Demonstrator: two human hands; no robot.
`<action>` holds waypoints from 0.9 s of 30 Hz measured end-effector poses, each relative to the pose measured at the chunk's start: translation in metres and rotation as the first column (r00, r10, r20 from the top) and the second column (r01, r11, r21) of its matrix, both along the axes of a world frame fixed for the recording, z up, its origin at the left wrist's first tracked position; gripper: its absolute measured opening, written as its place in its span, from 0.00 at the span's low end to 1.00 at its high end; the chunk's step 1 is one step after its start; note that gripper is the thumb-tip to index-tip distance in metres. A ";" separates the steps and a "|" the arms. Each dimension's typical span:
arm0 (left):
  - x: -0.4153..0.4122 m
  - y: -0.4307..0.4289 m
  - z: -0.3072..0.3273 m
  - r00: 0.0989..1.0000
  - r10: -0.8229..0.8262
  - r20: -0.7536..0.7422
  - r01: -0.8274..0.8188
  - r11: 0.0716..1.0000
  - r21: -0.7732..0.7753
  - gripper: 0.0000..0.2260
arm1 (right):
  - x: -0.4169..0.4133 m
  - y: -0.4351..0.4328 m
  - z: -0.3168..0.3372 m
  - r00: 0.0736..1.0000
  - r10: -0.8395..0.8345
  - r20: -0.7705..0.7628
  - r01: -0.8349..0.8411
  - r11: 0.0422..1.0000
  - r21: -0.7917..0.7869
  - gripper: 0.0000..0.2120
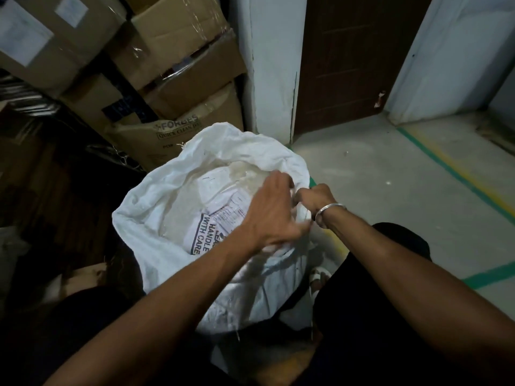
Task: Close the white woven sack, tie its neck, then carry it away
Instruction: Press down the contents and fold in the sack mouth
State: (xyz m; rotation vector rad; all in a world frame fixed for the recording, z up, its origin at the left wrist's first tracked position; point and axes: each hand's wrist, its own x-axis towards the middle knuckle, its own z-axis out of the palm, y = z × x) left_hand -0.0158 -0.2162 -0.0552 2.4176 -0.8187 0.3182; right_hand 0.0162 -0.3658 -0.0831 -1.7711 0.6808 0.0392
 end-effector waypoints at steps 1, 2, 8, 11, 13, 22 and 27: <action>-0.015 0.001 -0.008 0.996 -0.034 -0.077 0.041 0.994 0.099 0.31 | -0.003 0.002 0.001 1.000 -0.005 -0.004 0.005 1.000 0.017 0.06; -0.025 0.003 -0.017 0.989 -0.034 -0.144 0.059 0.983 0.173 0.31 | -0.005 0.003 -0.001 1.000 0.004 -0.024 -0.003 0.999 0.037 0.09; 0.003 0.021 -0.035 0.785 0.037 -0.618 -0.093 0.994 -0.060 0.08 | -0.027 0.002 0.007 0.937 0.234 -0.259 -0.088 0.876 0.473 0.16; 0.010 0.040 -0.030 0.446 -0.144 -0.883 -0.160 0.958 -0.238 0.07 | -0.031 -0.005 0.003 0.935 0.300 -0.191 -0.162 0.838 0.522 0.12; 0.003 0.044 -0.021 0.536 -0.045 -0.843 -0.171 0.972 -0.160 0.19 | -0.028 -0.003 -0.002 0.974 0.191 -0.124 -0.093 0.830 0.550 0.16; -0.050 0.086 -0.011 0.934 0.189 -0.304 -0.143 0.975 0.167 0.10 | -0.026 0.009 0.004 0.997 -0.073 0.004 0.067 0.938 0.340 0.21; -0.019 0.095 0.005 0.739 0.082 -0.668 -0.101 0.995 0.012 0.08 | -0.061 0.029 0.028 0.515 0.789 0.336 -0.337 0.547 -0.766 0.26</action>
